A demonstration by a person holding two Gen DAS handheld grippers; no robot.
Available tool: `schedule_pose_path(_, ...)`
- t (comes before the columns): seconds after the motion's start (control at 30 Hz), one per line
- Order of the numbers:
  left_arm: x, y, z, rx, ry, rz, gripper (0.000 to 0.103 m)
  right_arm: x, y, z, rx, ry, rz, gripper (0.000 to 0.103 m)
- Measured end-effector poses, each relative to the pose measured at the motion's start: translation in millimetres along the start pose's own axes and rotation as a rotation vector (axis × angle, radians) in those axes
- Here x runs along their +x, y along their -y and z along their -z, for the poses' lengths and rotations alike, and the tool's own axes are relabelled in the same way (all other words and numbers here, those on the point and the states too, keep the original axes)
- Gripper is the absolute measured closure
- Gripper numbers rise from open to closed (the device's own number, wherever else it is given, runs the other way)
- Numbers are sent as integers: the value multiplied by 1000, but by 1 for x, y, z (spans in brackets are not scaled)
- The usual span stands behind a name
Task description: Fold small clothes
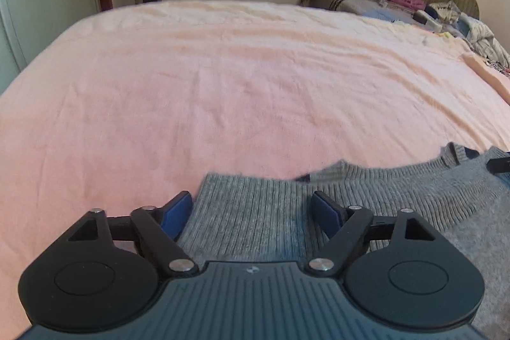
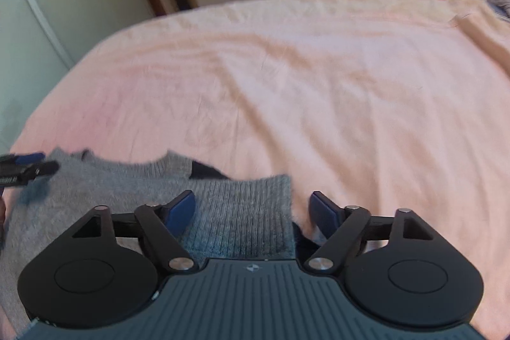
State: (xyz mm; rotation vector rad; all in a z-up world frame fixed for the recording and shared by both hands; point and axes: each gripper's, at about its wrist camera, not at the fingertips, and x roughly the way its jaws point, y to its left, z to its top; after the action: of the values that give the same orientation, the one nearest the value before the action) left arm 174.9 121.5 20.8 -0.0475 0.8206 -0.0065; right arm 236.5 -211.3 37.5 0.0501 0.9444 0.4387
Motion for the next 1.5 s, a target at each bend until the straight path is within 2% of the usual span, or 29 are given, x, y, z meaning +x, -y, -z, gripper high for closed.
schedule_pose_path(0.03,-1,2,-1,10,6,4,77,0,-1,0,-18,10,-1,67)
schedule_pose_path(0.07,-4,2,-2,4,14,0,90,0,1,-2,2,3,-28,92)
schedule_pose_path(0.17,-10,5,-6,4,33,-21,93,-8,1,-1,-12,51,-48,92)
schedule_pose_path(0.3,-37,7,-14,-1,146,-45,93,-37,7,-3,28,148,-84,93)
schedule_pose_path(0.37,-26,9,-15,29,135,-82,93,-43,22,-3,88,187,-85,94)
schedule_pose_path(0.43,1,14,-4,72,54,-118,93,-29,35,-3,130,147,-60,94)
schedule_pose_path(0.53,-3,24,8,122,88,-154,89,-9,32,8,120,113,-26,94)
schedule_pose_path(0.57,-12,22,7,104,97,-144,89,-9,30,11,131,117,-39,92)
schedule_pose_path(0.63,-39,19,10,62,164,-176,87,-20,28,13,160,152,-42,78)
schedule_pose_path(0.67,-55,17,12,35,214,-177,85,-34,26,15,175,198,-33,59)
schedule_pose_path(0.7,-68,17,15,4,255,-142,78,-51,23,18,185,263,-32,53)
schedule_pose_path(0.73,-77,19,16,-17,267,-98,70,-64,17,22,192,316,-64,54)
schedule_pose_path(0.77,-79,26,17,-26,258,-72,69,-70,11,24,198,332,-121,54)
schedule_pose_path(0.8,-76,34,17,-27,241,-51,68,-70,1,24,192,318,-174,54)
schedule_pose_path(0.83,-69,43,17,-12,215,-36,68,-65,-13,24,167,299,-191,54)
schedule_pose_path(0.9,-47,57,22,16,163,-68,68,-45,-36,25,97,252,-156,53)
schedule_pose_path(0.97,-22,59,30,33,101,-108,67,-22,-46,28,49,209,-45,54)
schedule_pose_path(1.0,-21,56,38,38,161,-115,63,-10,-46,31,31,179,17,54)
schedule_pose_path(1.03,-22,54,39,31,160,-106,63,-5,-40,38,11,208,33,55)
schedule_pose_path(1.1,-23,51,38,12,158,-97,62,-8,-24,48,8,265,0,60)
schedule_pose_path(1.17,-22,49,38,21,158,-104,62,-11,-16,46,65,257,-26,61)
schedule_pose_path(1.23,-23,48,37,18,159,-103,62,-17,-22,41,76,239,21,60)
schedule_pose_path(1.27,-23,48,37,15,160,-101,62,-22,-29,41,90,241,42,56)
schedule_pose_path(1.33,-23,49,37,16,161,-103,61,-32,-46,44,50,277,18,46)
schedule_pose_path(1.4,-23,49,37,20,162,-106,61,-29,-61,51,-34,281,41,13)
schedule_pose_path(1.43,-22,48,37,17,162,-104,61,-21,-63,55,-67,251,77,9)
schedule_pose_path(1.47,-23,51,39,12,162,-102,61,-9,-60,60,-93,221,108,10)
schedule_pose_path(1.5,-23,51,38,11,162,-102,60,-6,-53,64,-100,245,96,6)
